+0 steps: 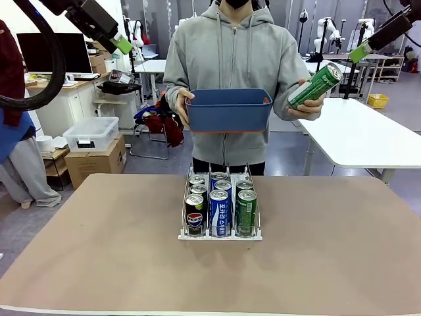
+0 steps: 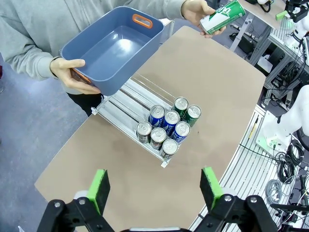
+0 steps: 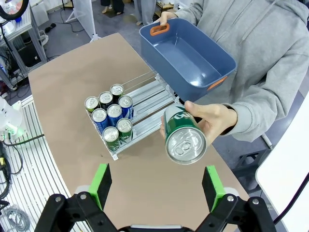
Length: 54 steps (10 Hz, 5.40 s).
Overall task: Fill the beverage cans into the dispenser.
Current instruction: Pick up the Sprite handed by the human, then place the picked Sprite in the line of the Automatic Can Dispenser with the same cans.
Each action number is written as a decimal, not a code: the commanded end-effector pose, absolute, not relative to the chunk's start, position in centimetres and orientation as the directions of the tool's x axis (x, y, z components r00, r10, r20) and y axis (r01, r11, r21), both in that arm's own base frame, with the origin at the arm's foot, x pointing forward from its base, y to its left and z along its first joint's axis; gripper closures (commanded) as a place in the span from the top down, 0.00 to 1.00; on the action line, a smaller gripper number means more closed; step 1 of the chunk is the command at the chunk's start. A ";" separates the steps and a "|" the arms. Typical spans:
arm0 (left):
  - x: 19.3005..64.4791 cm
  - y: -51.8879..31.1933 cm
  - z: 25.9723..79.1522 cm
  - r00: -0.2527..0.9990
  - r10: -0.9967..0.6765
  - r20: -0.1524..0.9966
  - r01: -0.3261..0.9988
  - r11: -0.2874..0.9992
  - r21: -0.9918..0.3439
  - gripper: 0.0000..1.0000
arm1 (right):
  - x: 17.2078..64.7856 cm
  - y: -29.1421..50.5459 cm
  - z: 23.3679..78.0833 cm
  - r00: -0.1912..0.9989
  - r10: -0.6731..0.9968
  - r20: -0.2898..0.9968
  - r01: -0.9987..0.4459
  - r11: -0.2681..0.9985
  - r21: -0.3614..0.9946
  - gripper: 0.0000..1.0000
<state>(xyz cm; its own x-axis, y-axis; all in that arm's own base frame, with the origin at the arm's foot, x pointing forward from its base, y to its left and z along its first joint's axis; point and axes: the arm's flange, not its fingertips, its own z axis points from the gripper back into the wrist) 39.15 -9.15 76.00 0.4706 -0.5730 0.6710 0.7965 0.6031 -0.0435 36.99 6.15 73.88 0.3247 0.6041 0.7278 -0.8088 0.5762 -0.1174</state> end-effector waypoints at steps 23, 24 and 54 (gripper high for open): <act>39.1 -9.0 76.0 0.472 -0.572 0.671 0.796 0.603 -0.046 1.00 | 46.8 9.2 68.0 0.447 0.590 0.673 -0.822 0.568 0.048 1.00; 39.1 -9.0 76.0 0.472 -0.572 0.671 0.796 0.603 -0.046 1.00 | 46.5 9.2 67.9 0.442 0.598 0.669 -0.820 0.572 0.031 1.00; 39.1 -9.0 76.0 0.472 -0.572 0.671 0.796 0.603 -0.046 1.00 | 46.5 9.0 67.7 0.446 0.603 0.661 -0.816 0.578 0.024 0.00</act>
